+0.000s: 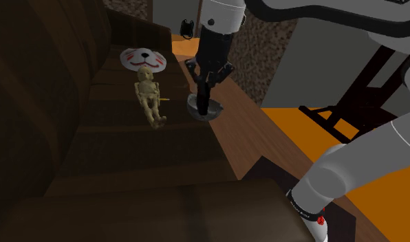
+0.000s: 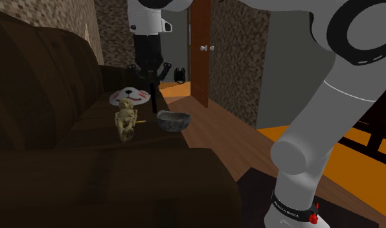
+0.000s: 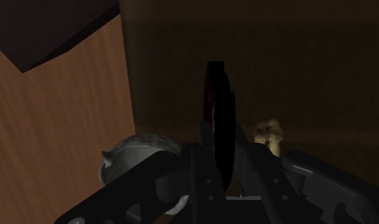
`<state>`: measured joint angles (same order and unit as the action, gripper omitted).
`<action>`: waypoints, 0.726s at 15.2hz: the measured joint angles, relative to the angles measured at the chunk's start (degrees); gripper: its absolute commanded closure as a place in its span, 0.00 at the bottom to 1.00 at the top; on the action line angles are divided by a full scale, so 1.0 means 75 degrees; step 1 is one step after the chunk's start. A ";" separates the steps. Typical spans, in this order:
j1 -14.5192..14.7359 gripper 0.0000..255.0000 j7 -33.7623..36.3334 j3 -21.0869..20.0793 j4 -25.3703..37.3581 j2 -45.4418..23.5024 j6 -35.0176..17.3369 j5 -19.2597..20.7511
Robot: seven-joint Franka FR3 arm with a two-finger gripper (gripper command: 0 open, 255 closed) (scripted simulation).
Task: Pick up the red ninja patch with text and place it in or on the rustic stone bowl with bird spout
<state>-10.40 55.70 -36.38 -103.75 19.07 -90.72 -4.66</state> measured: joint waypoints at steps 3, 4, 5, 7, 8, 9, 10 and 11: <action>-0.0160 1.00 -0.0364 0.0241 0.0162 -0.0173 0.0022 0.0139; -0.0221 1.00 -0.0517 0.0341 0.0205 -0.0230 0.0016 0.0188; -0.0286 1.00 -0.0683 0.0454 0.0257 -0.0278 0.0029 0.0232; -0.0428 1.00 -0.0971 0.0630 0.0530 -0.0496 0.0108 0.0370; -0.0499 1.00 -0.1137 0.0737 0.0613 -0.0567 0.0125 0.0422; -0.0564 1.00 -0.1264 0.0806 0.0726 -0.0696 0.0121 0.0493; -0.0626 1.00 -0.1388 0.0876 0.0819 -0.0806 0.0114 0.0554; -0.0695 1.00 -0.1521 0.0948 0.1000 -0.0949 0.0165 0.0629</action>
<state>-15.62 44.29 -29.27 -96.25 11.95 -89.48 0.05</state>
